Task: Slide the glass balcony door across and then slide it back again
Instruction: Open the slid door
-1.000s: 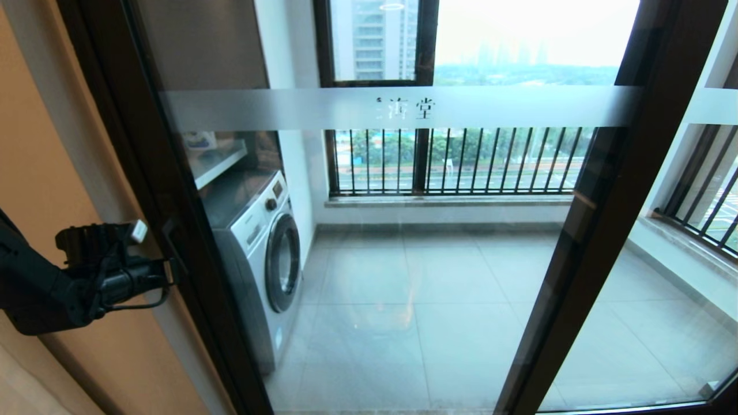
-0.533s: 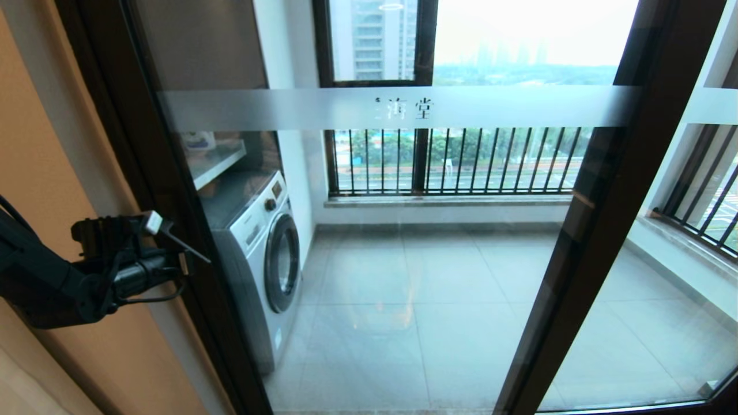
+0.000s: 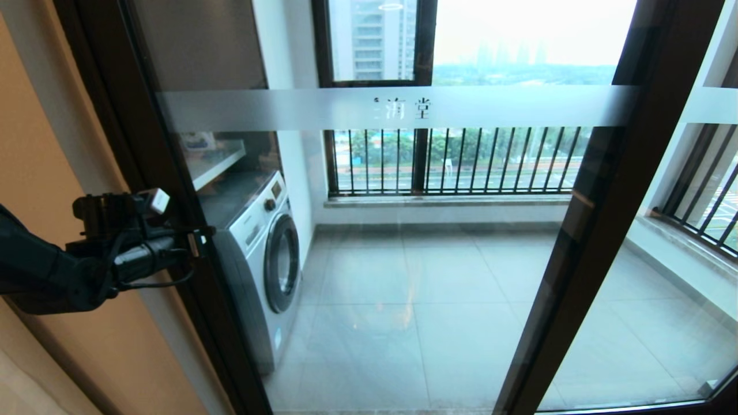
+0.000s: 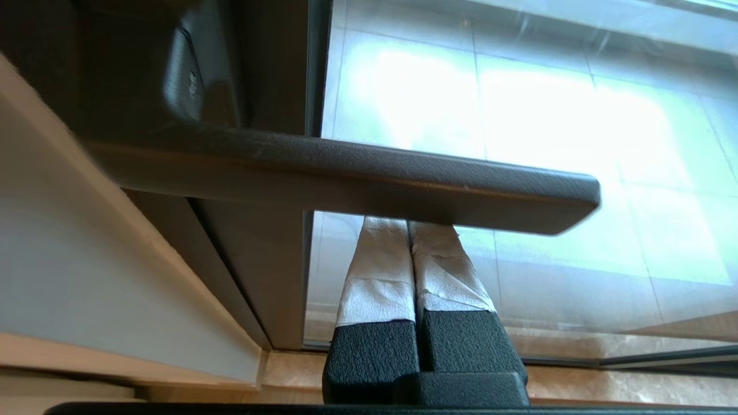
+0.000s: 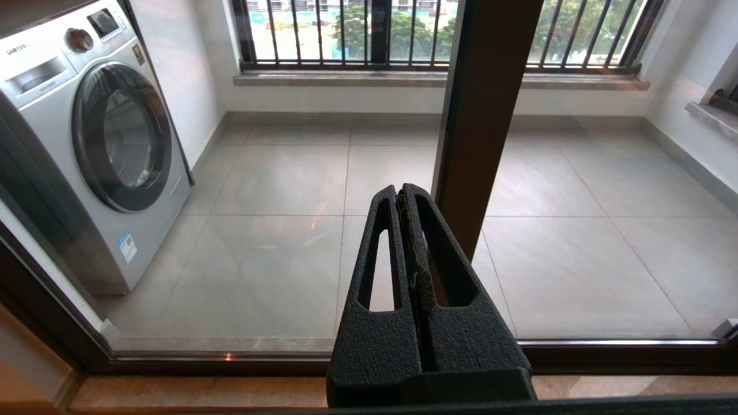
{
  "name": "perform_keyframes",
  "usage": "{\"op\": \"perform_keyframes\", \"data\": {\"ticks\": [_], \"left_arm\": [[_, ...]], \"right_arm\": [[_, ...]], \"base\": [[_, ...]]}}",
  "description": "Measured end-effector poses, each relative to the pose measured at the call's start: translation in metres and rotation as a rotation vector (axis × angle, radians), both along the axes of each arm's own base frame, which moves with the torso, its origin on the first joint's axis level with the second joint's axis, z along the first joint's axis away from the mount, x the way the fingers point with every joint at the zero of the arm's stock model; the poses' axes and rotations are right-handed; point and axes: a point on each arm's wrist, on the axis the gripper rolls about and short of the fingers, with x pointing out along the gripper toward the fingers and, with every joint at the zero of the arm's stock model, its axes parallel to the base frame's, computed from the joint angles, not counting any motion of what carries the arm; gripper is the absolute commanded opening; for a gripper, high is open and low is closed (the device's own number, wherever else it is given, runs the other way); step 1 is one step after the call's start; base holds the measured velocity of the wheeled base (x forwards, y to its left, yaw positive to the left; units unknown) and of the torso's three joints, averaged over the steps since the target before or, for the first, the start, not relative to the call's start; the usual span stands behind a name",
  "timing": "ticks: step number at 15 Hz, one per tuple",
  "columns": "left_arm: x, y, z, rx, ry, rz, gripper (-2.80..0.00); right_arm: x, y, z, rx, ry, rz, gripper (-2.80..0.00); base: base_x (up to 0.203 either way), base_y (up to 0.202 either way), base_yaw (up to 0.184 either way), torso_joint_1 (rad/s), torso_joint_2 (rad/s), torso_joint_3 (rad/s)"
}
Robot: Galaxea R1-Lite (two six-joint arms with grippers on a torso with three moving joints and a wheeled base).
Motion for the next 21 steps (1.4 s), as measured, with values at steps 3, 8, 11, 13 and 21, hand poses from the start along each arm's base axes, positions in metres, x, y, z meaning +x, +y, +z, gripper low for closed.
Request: {"op": "perform_keyframes", "data": {"ticks": [3,8,11,13,21], "left_arm": [[-0.011,-0.003,0.004,-0.001,-0.002,-0.004,-2.8],[-0.048,0.005,-0.033,-0.018,0.09,0.023,-2.8],[-0.065,0.024,-0.036,-0.009,0.052,0.087,-2.8],[-0.075,0.032,-0.023,0.012,0.016,0.117,-2.8],[-0.101,0.022,0.078,0.074,-0.107,0.094,-2.8]], "right_arm": [[0.0,0.0,0.0,0.0,0.0,0.0,-2.8],[0.0,0.0,0.0,0.0,0.0,0.0,-2.8],[0.0,0.0,0.0,0.0,0.0,0.0,-2.8],[0.0,0.0,0.0,0.001,0.0,0.0,-2.8],[0.0,0.0,0.0,0.0,0.0,0.0,-2.8]], "base": [[0.0,0.0,0.0,0.0,0.0,0.0],[0.0,0.0,0.0,0.0,0.0,0.0],[0.0,0.0,0.0,0.0,0.0,0.0],[0.0,0.0,0.0,0.0,0.0,0.0],[0.0,0.0,0.0,0.0,0.0,0.0]]}}
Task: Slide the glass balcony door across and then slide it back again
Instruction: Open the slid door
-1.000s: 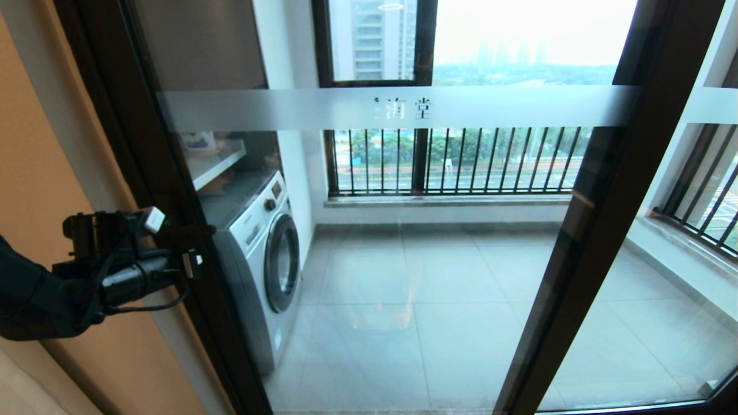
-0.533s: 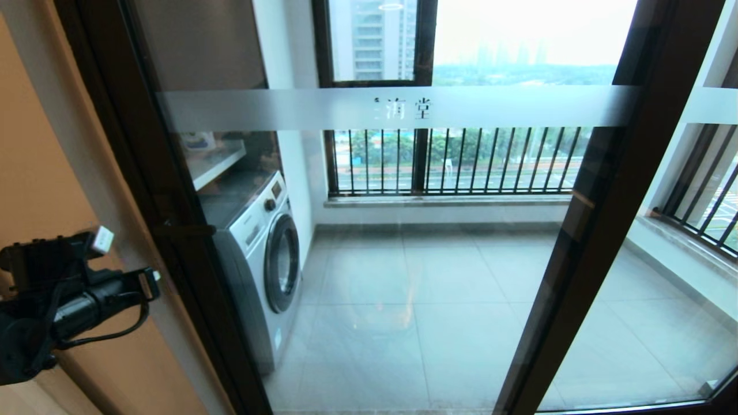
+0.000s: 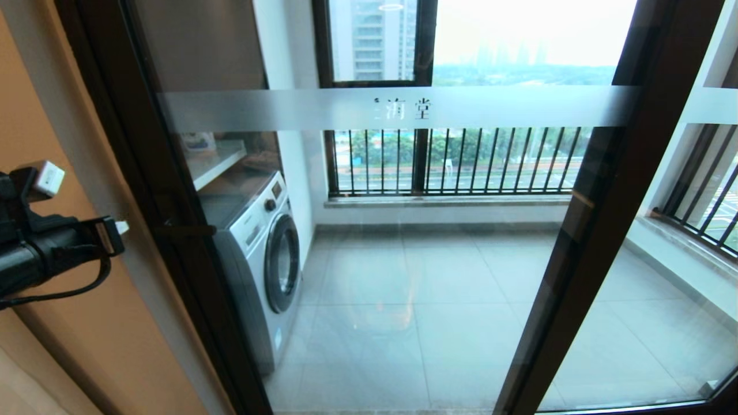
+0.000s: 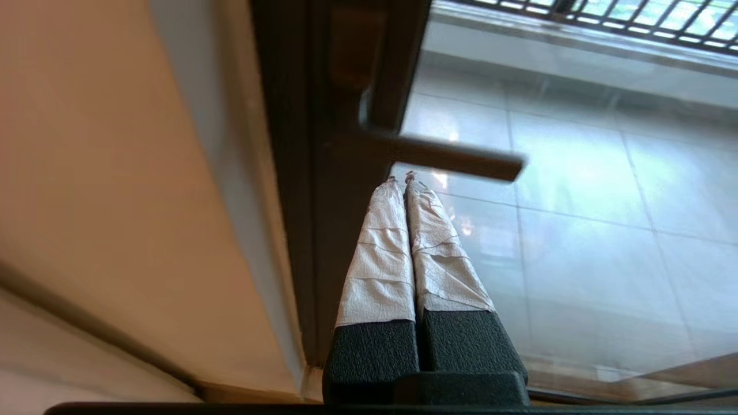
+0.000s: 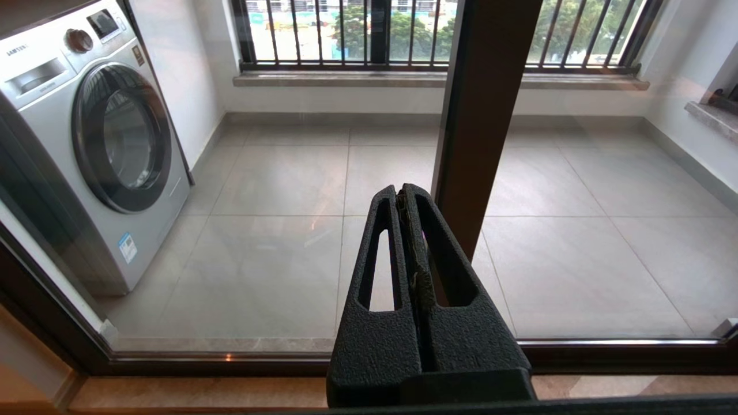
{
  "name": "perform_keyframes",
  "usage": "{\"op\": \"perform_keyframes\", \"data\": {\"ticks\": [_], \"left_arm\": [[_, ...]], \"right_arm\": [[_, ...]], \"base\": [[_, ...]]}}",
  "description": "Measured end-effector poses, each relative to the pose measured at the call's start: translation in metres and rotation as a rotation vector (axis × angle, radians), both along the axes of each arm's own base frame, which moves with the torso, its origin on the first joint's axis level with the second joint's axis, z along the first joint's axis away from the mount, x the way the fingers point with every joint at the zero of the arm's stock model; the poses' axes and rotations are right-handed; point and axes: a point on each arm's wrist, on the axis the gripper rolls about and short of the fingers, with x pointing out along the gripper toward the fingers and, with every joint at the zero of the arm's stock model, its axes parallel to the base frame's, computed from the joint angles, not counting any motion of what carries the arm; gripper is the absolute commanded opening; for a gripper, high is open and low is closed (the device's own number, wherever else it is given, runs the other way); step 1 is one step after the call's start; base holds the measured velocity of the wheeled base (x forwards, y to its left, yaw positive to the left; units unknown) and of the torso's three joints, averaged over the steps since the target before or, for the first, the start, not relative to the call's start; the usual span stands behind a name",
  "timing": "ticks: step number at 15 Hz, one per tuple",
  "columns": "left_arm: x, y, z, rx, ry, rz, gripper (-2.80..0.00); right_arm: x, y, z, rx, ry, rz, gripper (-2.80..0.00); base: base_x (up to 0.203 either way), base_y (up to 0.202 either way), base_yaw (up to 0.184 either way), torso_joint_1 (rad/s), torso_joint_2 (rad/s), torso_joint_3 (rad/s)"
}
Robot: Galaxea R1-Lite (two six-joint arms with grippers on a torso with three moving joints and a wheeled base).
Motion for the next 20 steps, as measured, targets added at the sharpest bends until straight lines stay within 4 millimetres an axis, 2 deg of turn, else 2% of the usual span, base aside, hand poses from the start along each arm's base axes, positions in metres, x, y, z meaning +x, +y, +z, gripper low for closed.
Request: {"op": "perform_keyframes", "data": {"ticks": [3,5,10,15,20], "left_arm": [[0.008,-0.014,0.022,-0.009,-0.029,-0.046,-2.8],[0.023,-0.025,0.02,-0.027,-0.022,-0.083,-2.8],[0.071,-0.037,0.001,-0.059,0.001,-0.081,-2.8],[0.094,-0.039,-0.028,-0.067,0.077,-0.085,-2.8],[0.104,-0.039,-0.06,-0.055,0.131,-0.053,-2.8]], "right_arm": [[0.0,0.0,0.0,0.0,0.0,0.0,-2.8],[0.0,0.0,0.0,0.0,0.0,0.0,-2.8],[0.0,0.0,0.0,0.0,0.0,0.0,-2.8],[0.0,0.0,0.0,0.0,0.0,0.0,-2.8],[0.0,0.0,0.0,0.0,0.0,0.0,-2.8]], "base": [[0.0,0.0,0.0,0.0,0.0,0.0],[0.0,0.0,0.0,0.0,0.0,0.0],[0.0,0.0,0.0,0.0,0.0,0.0],[0.0,0.0,0.0,0.0,0.0,0.0],[0.0,0.0,0.0,0.0,0.0,0.0]]}}
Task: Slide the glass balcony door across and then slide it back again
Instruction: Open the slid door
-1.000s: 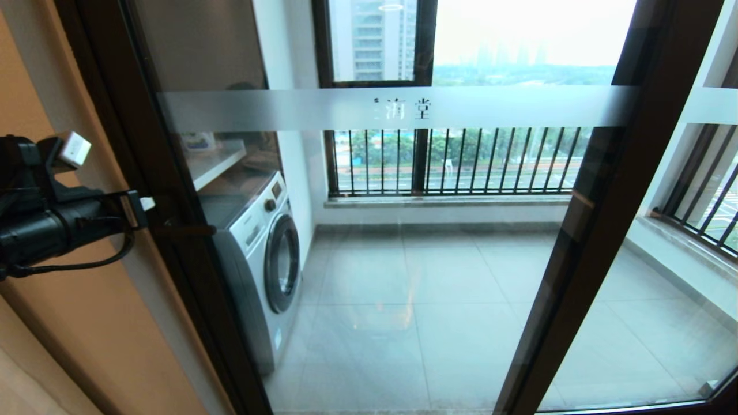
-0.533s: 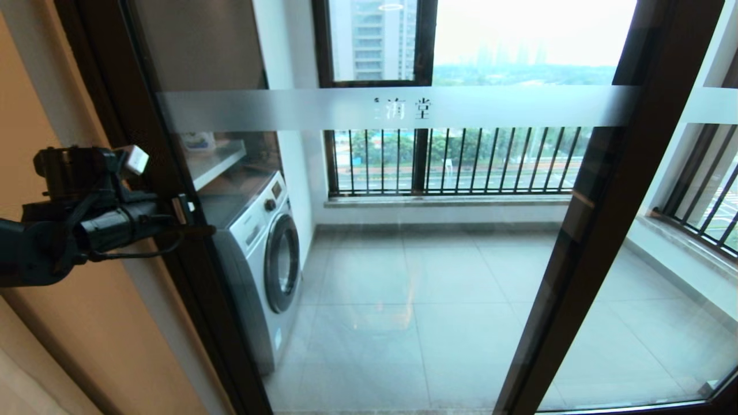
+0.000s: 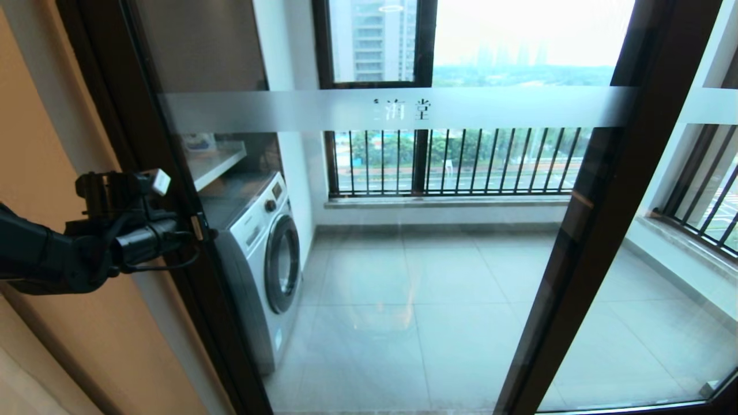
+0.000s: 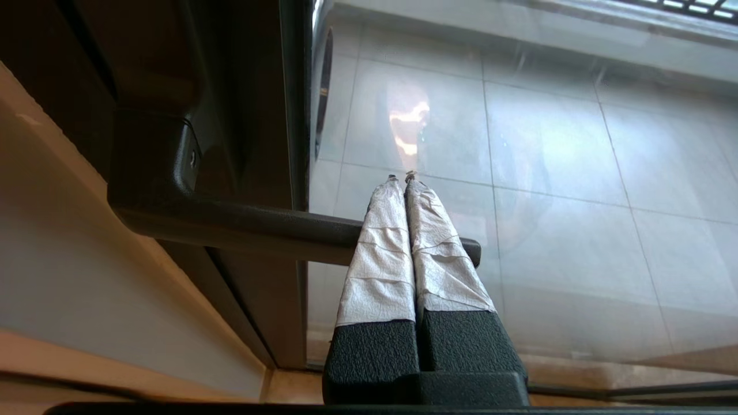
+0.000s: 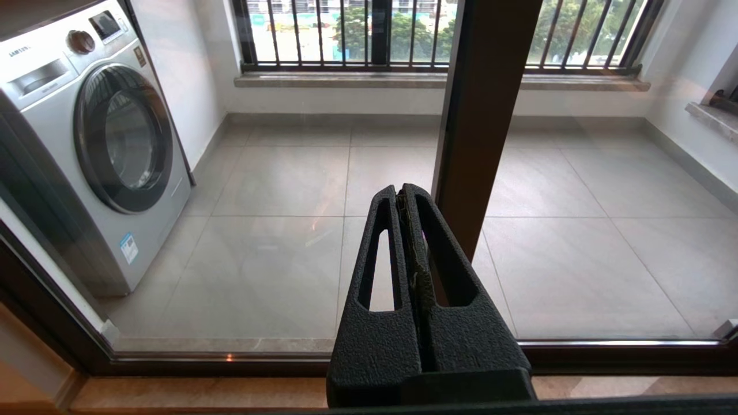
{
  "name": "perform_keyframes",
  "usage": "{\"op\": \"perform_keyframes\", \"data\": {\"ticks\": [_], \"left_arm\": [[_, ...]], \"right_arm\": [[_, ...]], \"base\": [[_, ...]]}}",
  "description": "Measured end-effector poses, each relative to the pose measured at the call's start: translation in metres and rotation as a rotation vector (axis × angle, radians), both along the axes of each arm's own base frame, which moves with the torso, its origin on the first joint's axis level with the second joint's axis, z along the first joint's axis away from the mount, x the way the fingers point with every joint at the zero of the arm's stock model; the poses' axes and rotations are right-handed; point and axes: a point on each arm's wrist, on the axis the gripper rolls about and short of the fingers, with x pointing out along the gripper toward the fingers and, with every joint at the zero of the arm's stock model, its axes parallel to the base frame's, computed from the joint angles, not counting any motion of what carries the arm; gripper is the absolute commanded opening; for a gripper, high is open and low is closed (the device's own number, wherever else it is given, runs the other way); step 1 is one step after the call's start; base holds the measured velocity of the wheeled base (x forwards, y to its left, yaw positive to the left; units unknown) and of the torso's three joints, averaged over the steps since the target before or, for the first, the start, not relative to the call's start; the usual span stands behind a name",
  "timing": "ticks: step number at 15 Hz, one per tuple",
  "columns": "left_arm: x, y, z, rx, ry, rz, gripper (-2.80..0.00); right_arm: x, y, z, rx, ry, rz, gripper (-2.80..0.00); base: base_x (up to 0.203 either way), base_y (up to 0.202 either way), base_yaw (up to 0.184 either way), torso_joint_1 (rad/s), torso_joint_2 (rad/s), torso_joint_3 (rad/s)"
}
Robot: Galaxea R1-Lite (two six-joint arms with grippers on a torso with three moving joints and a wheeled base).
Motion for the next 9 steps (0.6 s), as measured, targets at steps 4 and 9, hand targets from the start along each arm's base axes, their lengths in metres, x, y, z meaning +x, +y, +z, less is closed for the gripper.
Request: {"op": "perform_keyframes", "data": {"ticks": [4,9], "left_arm": [[0.005,0.0,-0.017,0.03,-0.026,0.018,-2.8],[-0.004,0.0,-0.04,0.033,0.027,0.018,-2.8]], "right_arm": [[0.0,0.0,0.0,0.0,0.0,0.0,-2.8],[0.0,0.0,0.0,0.0,0.0,0.001,-2.8]], "base": [[0.0,0.0,0.0,0.0,0.0,0.0],[0.0,0.0,0.0,0.0,0.0,0.0]]}}
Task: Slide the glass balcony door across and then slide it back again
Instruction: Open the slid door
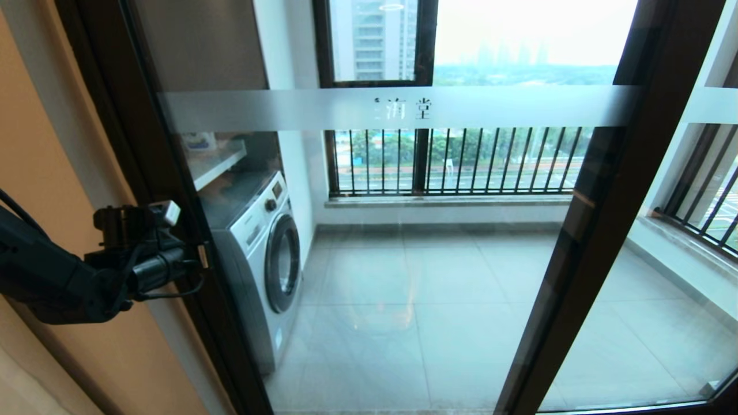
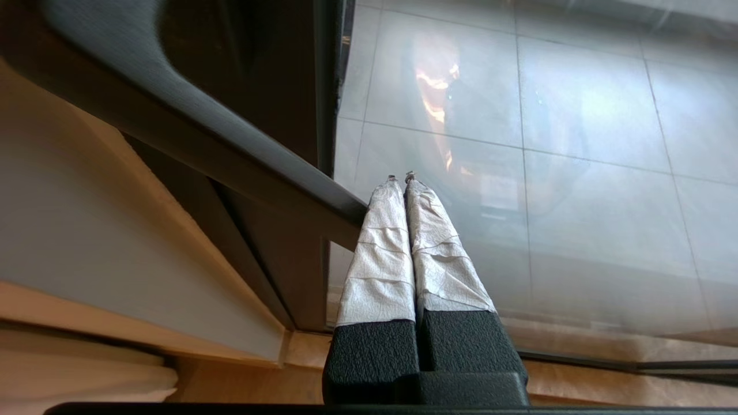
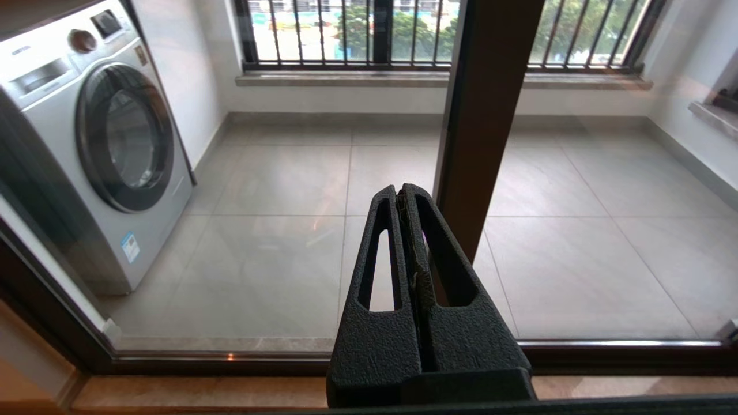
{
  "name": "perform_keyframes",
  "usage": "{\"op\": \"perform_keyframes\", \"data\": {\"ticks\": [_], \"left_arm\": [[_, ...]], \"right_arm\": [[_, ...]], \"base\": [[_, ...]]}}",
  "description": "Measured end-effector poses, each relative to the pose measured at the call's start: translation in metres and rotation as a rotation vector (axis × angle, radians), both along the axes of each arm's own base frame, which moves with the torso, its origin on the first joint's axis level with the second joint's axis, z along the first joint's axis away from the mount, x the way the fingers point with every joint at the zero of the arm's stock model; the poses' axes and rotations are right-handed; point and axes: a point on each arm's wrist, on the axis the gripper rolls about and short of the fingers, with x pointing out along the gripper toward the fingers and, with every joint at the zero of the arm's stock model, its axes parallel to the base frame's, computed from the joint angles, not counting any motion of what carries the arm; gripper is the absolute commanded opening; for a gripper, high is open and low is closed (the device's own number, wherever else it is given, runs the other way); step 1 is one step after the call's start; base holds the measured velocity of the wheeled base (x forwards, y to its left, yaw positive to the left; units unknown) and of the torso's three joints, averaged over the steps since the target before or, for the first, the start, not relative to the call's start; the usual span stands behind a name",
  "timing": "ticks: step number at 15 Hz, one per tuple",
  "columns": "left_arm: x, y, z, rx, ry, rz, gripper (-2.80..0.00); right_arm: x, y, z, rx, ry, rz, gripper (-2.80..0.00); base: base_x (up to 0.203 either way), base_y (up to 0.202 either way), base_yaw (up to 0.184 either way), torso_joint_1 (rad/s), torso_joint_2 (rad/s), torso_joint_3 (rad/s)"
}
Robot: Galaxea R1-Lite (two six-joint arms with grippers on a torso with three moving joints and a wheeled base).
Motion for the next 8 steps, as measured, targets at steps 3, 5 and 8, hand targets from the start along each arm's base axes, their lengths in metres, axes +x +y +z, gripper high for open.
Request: {"op": "perform_keyframes", "data": {"ticks": [3,5,8], "left_arm": [[0.0,0.001,-0.006,-0.001,0.003,0.003,-2.8],[0.0,0.005,-0.008,0.0,0.005,0.011,-2.8],[0.0,0.015,-0.01,-0.002,0.008,0.035,-2.8]], "right_arm": [[0.0,0.0,0.0,0.0,0.0,-0.001,-2.8],[0.0,0.0,0.0,0.0,0.0,-0.001,-2.8],[0.0,0.0,0.0,0.0,0.0,-0.001,-2.8]], "base": [[0.0,0.0,0.0,0.0,0.0,0.0],[0.0,0.0,0.0,0.0,0.0,0.0],[0.0,0.0,0.0,0.0,0.0,0.0]]}}
